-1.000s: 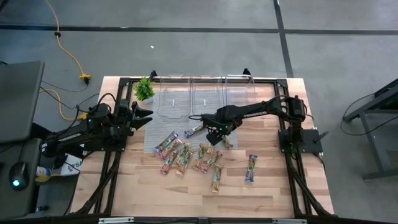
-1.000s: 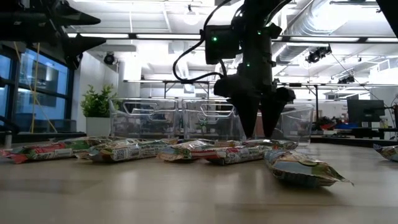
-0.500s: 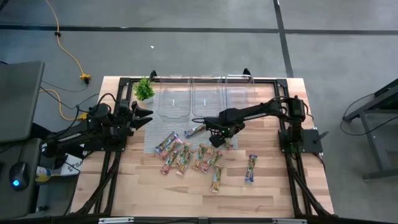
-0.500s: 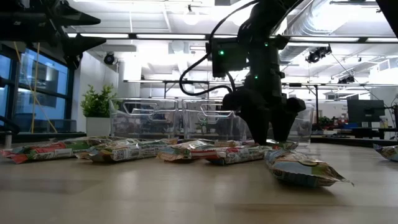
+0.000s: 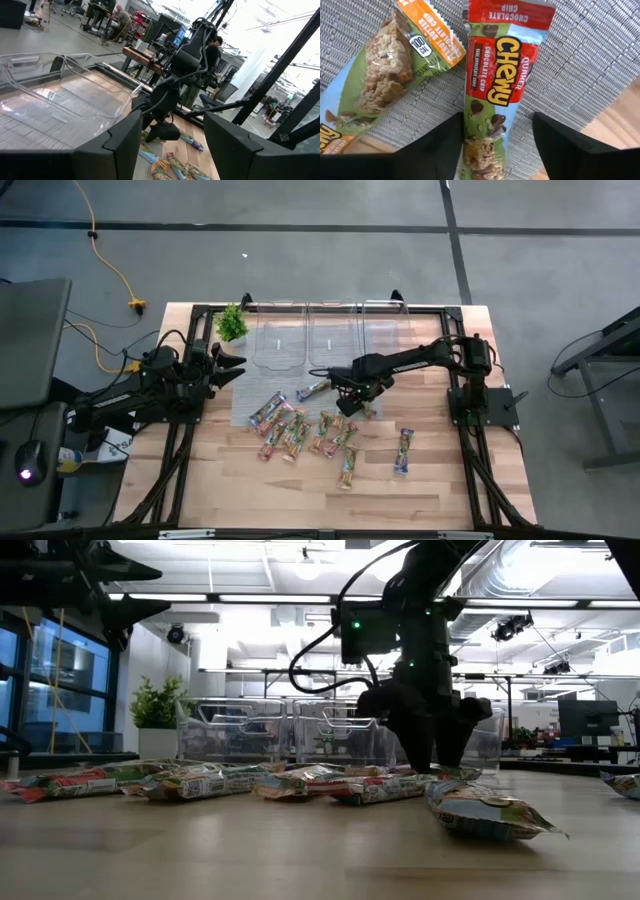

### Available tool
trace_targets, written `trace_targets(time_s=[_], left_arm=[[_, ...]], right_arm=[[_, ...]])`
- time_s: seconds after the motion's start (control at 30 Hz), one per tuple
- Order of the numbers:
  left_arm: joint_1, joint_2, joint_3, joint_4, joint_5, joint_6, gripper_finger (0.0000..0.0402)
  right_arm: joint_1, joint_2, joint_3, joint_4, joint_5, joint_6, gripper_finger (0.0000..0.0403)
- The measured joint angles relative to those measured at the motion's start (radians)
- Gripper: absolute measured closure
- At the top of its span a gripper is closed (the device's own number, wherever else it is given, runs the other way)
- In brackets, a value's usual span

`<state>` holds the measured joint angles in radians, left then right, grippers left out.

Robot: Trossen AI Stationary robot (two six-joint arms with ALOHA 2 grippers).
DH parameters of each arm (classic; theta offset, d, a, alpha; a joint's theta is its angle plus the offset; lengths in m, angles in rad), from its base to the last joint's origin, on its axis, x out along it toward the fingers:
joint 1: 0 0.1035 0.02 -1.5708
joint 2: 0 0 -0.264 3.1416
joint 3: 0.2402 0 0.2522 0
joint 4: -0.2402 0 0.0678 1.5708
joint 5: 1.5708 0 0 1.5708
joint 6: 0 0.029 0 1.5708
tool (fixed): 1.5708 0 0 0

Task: Pick and place Granola Bars by type
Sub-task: Put the red granola bar into the right transparent bin

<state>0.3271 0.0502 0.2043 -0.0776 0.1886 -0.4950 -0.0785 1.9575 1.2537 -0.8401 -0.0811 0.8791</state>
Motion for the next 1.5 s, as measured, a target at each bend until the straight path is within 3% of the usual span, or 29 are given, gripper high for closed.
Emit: trace_targets(time_s=[0.53, 0.83, 1.07, 1.37, 1.5], left_arm=[[0.0, 0.0, 0.0, 0.0, 0.0, 0.0, 0.0197], [0.0, 0.0, 0.0, 0.001, 0.001, 0.0, 0.0197], [0.0, 0.0, 0.0, 0.0, 0.001, 0.0, 0.0197], [0.0, 0.0, 0.0, 0.0, 0.004, 0.0, 0.0197], [0.0, 0.0, 0.0, 0.0, 0.004, 0.0, 0.0197]], right_arm=[[0.002, -0.001, 0.017, -0.001, -0.049, -0.004, 0.0267], [0.007, -0.021, 0.124, -0.08, -0.038, -0.024, 0.0277], [0.015, -0.086, 0.202, -0.121, 0.036, -0.043, 0.0277], [0.016, -0.085, 0.073, -0.071, 0.016, -0.016, 0.0276], [0.018, -0.085, 0.016, 0.052, -0.034, -0.029, 0.0276]])
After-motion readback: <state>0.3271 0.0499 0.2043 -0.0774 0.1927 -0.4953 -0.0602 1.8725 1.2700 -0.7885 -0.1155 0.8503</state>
